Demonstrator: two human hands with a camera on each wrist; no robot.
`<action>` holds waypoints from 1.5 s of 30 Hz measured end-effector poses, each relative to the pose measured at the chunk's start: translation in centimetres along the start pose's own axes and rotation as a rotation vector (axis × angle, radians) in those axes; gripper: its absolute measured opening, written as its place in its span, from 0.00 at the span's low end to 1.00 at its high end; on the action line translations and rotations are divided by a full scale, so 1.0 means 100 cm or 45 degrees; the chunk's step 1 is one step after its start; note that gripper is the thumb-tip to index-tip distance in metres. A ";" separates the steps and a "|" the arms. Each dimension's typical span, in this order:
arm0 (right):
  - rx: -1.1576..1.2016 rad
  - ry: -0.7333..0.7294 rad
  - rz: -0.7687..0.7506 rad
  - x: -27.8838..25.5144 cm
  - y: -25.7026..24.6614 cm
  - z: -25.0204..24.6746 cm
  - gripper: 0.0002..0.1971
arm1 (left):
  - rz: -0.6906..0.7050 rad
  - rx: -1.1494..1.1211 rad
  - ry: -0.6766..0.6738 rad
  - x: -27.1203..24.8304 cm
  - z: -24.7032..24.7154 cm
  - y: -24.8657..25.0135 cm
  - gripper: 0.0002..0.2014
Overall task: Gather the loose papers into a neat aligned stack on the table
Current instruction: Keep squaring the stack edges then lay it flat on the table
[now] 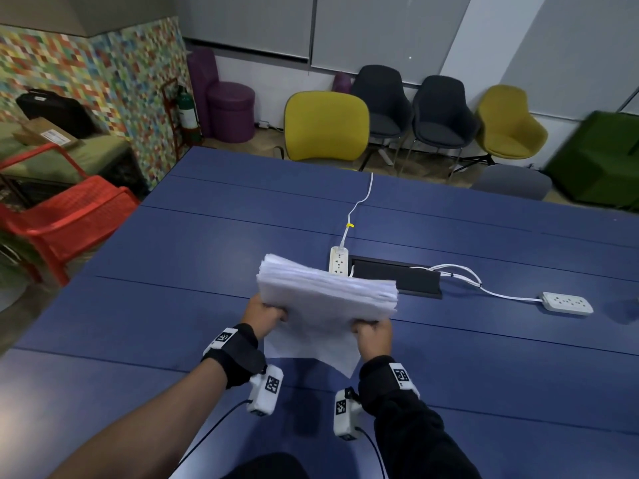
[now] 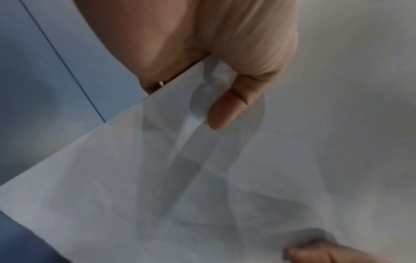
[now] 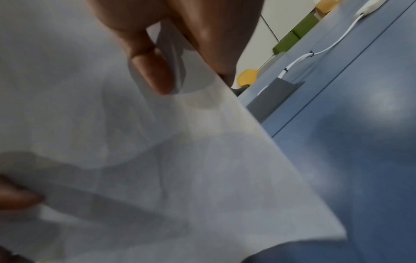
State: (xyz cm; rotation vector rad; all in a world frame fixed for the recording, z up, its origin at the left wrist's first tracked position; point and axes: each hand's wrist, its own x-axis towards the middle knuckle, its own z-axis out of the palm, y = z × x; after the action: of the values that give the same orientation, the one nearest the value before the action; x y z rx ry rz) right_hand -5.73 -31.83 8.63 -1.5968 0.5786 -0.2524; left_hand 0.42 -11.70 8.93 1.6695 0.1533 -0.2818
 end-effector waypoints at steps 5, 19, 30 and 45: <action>-0.001 -0.068 0.171 0.009 -0.012 -0.009 0.07 | -0.054 0.018 -0.151 0.005 -0.004 0.001 0.09; 0.232 -0.462 0.544 -0.017 0.039 -0.022 0.12 | -0.166 -0.195 -0.050 0.009 -0.017 -0.013 0.10; 0.051 -0.376 0.534 -0.057 0.094 -0.013 0.18 | -0.445 -0.121 0.034 0.011 -0.023 -0.089 0.18; -0.101 -0.325 0.713 -0.024 0.119 0.007 0.18 | -0.442 0.301 -0.269 0.016 -0.034 -0.179 0.44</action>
State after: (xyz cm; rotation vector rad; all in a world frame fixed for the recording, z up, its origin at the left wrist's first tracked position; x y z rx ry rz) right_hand -9.99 -30.16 -2.64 -1.4483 0.8136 0.3905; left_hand -2.49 -6.25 -8.33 1.8299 0.2592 -0.7598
